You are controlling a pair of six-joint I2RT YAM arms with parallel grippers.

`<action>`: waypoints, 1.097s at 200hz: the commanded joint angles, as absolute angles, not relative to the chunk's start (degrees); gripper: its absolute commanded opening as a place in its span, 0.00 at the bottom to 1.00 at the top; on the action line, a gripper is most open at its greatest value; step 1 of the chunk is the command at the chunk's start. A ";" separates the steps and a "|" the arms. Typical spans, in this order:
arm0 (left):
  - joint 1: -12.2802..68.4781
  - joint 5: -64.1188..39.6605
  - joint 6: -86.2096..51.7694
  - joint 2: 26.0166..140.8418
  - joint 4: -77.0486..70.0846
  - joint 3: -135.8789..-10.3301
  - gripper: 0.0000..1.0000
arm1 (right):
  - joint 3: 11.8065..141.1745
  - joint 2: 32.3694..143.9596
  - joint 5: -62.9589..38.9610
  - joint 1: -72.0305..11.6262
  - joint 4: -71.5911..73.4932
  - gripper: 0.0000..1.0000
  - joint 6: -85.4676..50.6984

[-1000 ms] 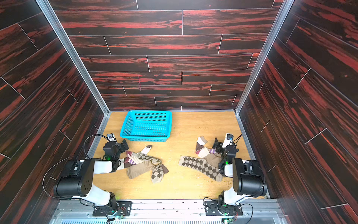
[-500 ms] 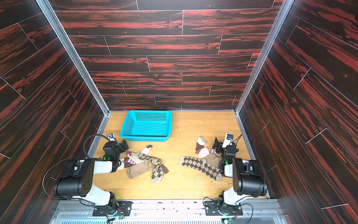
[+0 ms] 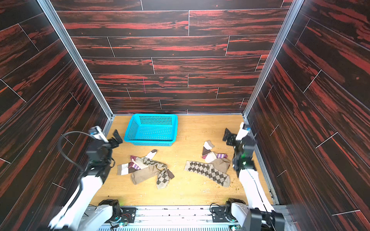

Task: Place the socks together as a pair
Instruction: Adjust the sock at the center of the board.

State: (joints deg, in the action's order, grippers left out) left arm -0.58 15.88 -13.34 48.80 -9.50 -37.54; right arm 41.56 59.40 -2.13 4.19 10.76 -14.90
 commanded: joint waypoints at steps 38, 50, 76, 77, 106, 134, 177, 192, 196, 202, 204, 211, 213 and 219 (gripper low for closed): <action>5.92 10.13 -31.81 43.11 46.93 -55.14 1.00 | 58.64 70.71 -14.51 -19.57 -42.21 0.90 -24.53; 9.54 9.19 -36.41 43.67 52.22 -54.61 1.00 | 58.33 72.65 -13.68 -23.83 -42.74 0.89 -28.15; 22.66 13.07 -44.77 45.40 54.44 -49.76 1.00 | 57.15 77.30 -13.10 -31.10 -40.04 0.88 -32.23; 23.11 13.08 -45.02 45.59 54.42 -49.62 1.00 | 57.23 77.68 -13.14 -31.28 -40.02 0.88 -32.24; 34.40 12.55 -50.54 53.07 53.77 -48.39 1.00 | 60.58 86.36 -7.02 -37.30 -41.03 0.82 -34.78; 37.23 5.78 -51.15 60.48 45.26 -45.02 0.97 | 64.88 93.49 0.91 -41.19 -42.96 0.75 -38.26; 37.35 1.90 -51.67 69.33 33.54 -40.04 0.80 | 69.60 102.80 8.31 -43.70 -41.21 0.59 -41.44; 37.27 1.98 -52.12 72.46 30.18 -39.70 0.76 | 70.33 104.90 10.77 -44.27 -42.14 0.54 -42.78; 37.17 2.54 -52.59 73.42 30.37 -39.74 0.75 | 69.97 105.07 11.04 -44.40 -41.89 0.52 -43.09; 36.94 3.33 -52.74 74.77 30.41 -39.91 0.73 | 69.30 105.26 11.00 -44.46 -41.24 0.50 -43.53; 36.92 3.58 -52.76 75.27 30.39 -39.97 0.73 | 69.05 105.33 11.03 -44.47 -41.05 0.49 -43.64; 36.29 3.93 -52.80 76.58 30.22 -39.96 0.70 | 68.37 105.53 11.36 -44.54 -40.77 0.46 -44.21; 36.03 3.95 -52.82 76.91 30.14 -39.98 0.68 | 68.20 105.62 11.54 -44.60 -40.84 0.46 -44.38; 35.25 3.95 -52.92 77.64 30.11 -39.90 0.66 | 67.68 105.73 11.88 -44.59 -40.78 0.42 -44.75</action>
State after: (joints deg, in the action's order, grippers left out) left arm 37.06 3.05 -51.75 74.72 32.42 -40.05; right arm 68.99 104.75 8.19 -43.92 -40.01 -41.67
